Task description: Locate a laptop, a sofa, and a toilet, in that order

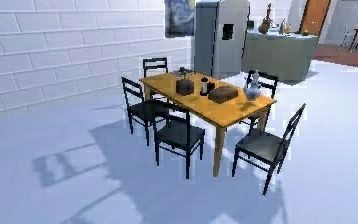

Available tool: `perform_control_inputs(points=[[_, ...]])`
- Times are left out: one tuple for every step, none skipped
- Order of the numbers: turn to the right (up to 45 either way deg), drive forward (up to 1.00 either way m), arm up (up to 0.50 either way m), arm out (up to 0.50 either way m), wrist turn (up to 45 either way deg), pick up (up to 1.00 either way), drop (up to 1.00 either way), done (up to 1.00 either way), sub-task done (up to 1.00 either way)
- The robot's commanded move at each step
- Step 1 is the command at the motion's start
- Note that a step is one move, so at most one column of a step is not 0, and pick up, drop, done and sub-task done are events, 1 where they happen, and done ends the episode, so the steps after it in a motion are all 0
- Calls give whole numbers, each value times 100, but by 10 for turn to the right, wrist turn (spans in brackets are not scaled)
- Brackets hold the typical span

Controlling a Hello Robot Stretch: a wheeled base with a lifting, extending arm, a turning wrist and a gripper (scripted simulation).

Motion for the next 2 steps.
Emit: perform_control_inputs(points=[[450, 0, 0, 0, 0, 0, 0, 0, 0], [60, 0, 0, 0, 0, 0, 0, 0, 0]])
